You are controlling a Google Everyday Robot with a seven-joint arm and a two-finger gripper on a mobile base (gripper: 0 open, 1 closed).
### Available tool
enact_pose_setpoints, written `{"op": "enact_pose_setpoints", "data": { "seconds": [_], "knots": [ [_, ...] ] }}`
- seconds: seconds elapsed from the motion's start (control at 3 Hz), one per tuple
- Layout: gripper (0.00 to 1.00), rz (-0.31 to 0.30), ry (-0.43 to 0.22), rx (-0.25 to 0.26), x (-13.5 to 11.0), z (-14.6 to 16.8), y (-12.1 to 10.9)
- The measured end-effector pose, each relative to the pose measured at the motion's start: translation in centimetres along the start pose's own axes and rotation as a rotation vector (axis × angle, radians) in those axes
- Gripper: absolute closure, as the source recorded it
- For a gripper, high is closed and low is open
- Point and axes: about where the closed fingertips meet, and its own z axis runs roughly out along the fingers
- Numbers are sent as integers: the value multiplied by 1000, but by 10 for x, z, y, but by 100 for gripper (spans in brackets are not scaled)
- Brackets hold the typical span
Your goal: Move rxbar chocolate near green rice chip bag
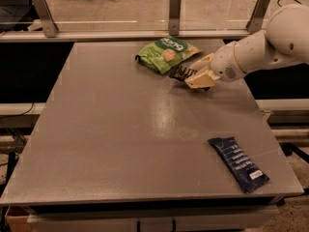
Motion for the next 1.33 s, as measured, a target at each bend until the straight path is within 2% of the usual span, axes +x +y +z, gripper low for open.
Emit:
{"op": "enact_pose_setpoints", "data": {
  "seconds": [0.33, 0.67, 1.0, 1.33],
  "knots": [
    [59, 20, 18, 30, 11, 10, -29],
    [36, 25, 15, 47, 10, 25, -52],
    [13, 35, 19, 58, 12, 31, -65],
    [0, 35, 14, 62, 8, 34, -70]
  ]
}}
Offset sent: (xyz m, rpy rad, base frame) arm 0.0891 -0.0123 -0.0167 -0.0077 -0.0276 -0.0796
